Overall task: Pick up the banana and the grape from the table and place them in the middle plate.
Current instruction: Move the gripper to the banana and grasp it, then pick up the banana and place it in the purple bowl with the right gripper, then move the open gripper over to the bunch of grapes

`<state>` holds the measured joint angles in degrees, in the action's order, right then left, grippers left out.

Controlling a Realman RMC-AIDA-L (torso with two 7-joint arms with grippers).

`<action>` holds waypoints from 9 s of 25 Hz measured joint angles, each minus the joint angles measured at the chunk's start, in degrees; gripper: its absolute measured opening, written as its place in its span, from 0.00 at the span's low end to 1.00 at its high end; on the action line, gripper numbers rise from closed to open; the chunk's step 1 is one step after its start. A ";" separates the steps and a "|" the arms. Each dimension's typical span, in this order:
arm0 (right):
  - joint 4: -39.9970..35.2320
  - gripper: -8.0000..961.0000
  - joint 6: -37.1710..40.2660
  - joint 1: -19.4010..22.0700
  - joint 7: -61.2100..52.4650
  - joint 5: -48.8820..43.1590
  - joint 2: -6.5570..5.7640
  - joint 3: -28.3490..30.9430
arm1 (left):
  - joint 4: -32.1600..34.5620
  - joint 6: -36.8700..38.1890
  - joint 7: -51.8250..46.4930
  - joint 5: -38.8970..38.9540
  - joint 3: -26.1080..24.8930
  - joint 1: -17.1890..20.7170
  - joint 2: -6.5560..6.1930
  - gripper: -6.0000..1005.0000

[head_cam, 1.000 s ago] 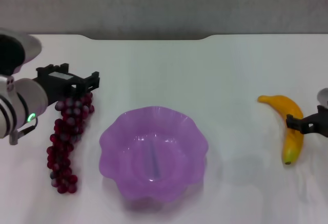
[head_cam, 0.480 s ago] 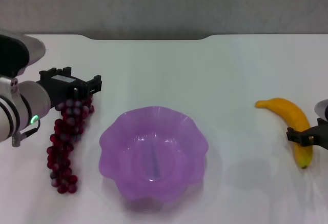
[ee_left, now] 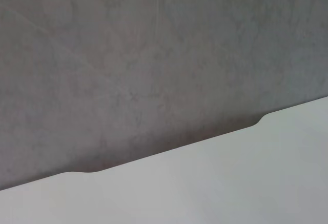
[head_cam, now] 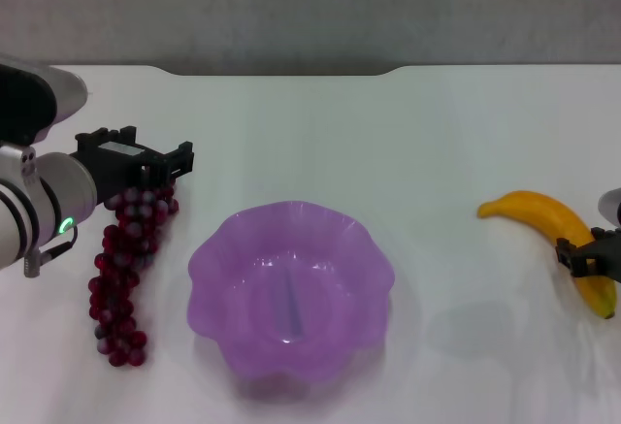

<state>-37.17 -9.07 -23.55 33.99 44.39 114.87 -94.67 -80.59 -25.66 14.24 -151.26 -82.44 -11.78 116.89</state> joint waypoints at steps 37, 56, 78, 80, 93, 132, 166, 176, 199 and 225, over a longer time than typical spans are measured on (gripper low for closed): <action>-35.46 0.50 -17.07 1.43 8.57 -0.08 -0.18 1.73 | 0.56 0.04 0.43 0.00 -0.12 0.38 -0.26 0.78; -24.05 0.50 -19.46 -7.35 21.30 22.03 0.23 -20.11 | 0.37 0.09 0.15 0.00 0.10 -0.27 -0.09 0.78; -11.29 0.53 -23.02 -12.60 17.68 28.37 0.03 -17.04 | 0.01 0.71 0.03 0.00 1.28 -0.27 -0.13 0.78; -9.78 0.58 -23.14 -13.62 16.95 28.38 0.09 -16.73 | -0.04 0.70 0.02 0.00 1.34 -0.27 -0.14 0.78; -16.47 0.75 -25.12 -13.86 16.43 18.75 -0.17 -8.30 | -0.05 0.71 0.06 0.00 1.27 0.09 -0.26 0.77; -36.20 0.01 50.54 37.42 -18.22 -2.24 -0.39 -19.90 | 3.40 9.04 0.53 -0.01 1.31 4.09 -0.31 0.77; -16.23 0.01 79.45 36.55 -21.58 5.53 0.16 -28.33 | 17.51 3.57 -9.38 -0.26 0.34 -3.35 -0.09 0.77; -16.32 0.01 79.47 36.39 -21.58 5.43 0.09 -28.62 | 25.24 13.69 -8.96 -0.21 3.08 -4.57 -0.09 0.76; -16.47 0.01 79.60 35.88 -21.87 5.35 0.00 -29.18 | 32.81 9.63 -8.87 -0.75 3.50 -10.13 -0.35 0.75; -16.40 0.01 80.35 35.86 -21.95 5.36 -0.01 -29.26 | 32.95 9.13 -8.08 -0.70 2.89 -9.84 -0.44 0.42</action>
<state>-53.57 71.28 12.30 12.04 49.74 114.87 -123.92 -47.64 -16.53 6.16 -151.96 -79.55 -21.62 116.45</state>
